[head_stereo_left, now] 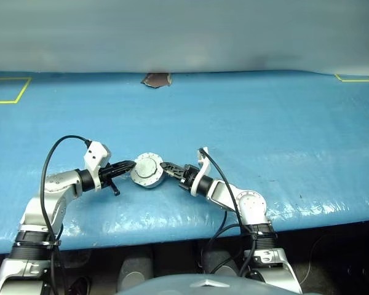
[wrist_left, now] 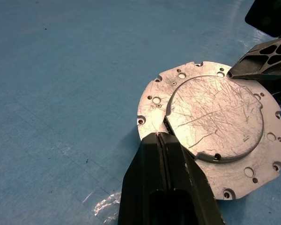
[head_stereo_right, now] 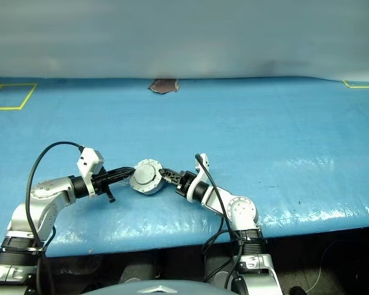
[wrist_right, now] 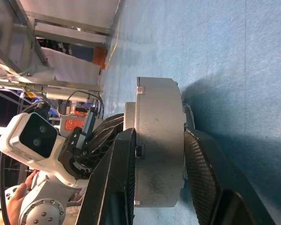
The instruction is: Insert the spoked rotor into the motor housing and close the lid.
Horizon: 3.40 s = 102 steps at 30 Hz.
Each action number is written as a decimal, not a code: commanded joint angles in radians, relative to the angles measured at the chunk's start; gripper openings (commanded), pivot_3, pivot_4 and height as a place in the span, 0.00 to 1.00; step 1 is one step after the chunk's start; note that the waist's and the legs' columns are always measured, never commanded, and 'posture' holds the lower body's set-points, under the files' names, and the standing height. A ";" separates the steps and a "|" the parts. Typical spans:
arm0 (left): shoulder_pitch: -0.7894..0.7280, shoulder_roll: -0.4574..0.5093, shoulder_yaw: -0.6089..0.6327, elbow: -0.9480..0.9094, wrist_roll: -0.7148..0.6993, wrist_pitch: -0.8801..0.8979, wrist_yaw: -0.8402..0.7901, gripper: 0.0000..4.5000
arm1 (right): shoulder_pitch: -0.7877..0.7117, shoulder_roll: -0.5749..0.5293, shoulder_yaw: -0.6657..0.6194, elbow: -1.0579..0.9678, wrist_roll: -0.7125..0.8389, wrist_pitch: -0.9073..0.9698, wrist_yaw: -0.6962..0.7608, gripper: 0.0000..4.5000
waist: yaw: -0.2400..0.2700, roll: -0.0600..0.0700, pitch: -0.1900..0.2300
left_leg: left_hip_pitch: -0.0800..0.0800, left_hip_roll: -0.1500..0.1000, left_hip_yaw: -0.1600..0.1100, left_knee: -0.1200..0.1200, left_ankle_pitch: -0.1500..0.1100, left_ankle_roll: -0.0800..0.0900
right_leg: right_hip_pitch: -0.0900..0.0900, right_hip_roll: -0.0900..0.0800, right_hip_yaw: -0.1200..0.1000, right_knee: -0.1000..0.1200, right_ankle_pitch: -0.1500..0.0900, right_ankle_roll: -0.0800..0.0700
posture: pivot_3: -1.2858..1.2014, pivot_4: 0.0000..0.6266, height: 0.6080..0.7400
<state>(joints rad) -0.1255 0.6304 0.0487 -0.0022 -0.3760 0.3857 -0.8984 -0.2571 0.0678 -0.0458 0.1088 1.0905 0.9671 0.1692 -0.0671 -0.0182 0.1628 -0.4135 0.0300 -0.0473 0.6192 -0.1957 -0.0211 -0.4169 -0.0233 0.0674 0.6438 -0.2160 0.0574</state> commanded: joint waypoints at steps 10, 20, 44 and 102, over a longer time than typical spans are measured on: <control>-0.037 -0.093 0.181 -0.037 -0.251 0.241 0.097 0.00 | -0.010 0.136 -0.107 -0.053 0.216 -0.068 -0.095 0.26 | 0.001 0.000 0.001 | -0.002 0.000 -0.001 0.001 0.000 0.000 | -0.001 0.000 0.000 0.000 0.001 0.001 | 0.52 0.24 1.00; -0.027 -0.197 0.288 -0.037 -0.450 0.354 0.157 0.04 | -0.045 0.135 -0.121 -0.111 0.306 -0.132 -0.138 0.26 | -0.001 0.000 0.002 | -0.002 0.000 -0.001 0.001 0.000 0.000 | -0.001 0.001 0.000 0.000 0.000 0.001 | 0.52 0.24 1.00; -0.026 -0.397 0.364 0.013 -0.867 0.590 0.340 0.99 | -0.115 0.122 -0.112 -0.143 0.338 -0.173 -0.171 0.26 | 0.000 0.000 0.003 | -0.004 0.000 -0.003 0.002 0.000 0.000 | -0.001 0.003 0.000 -0.001 0.001 0.002 | 0.52 0.24 1.00; -0.098 -0.547 0.341 0.043 -0.853 0.409 0.485 0.59 | -0.094 0.143 -0.071 -0.225 -0.032 -0.361 -0.108 0.85 | 0.002 -0.001 0.004 | -0.006 -0.001 -0.004 0.004 0.000 0.000 | -0.001 0.003 0.000 -0.002 0.001 0.002 | 0.52 0.24 1.00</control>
<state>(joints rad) -0.2025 0.0961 0.3807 0.0747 -1.2154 0.8265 -0.4037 -0.3598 0.1397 -0.1131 -0.0926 1.0651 0.6461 0.0687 -0.0651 -0.0190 0.1663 -0.4193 0.0288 -0.0510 0.6228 -0.1957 -0.0210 -0.4178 -0.0207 0.0673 0.6420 -0.2147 0.0599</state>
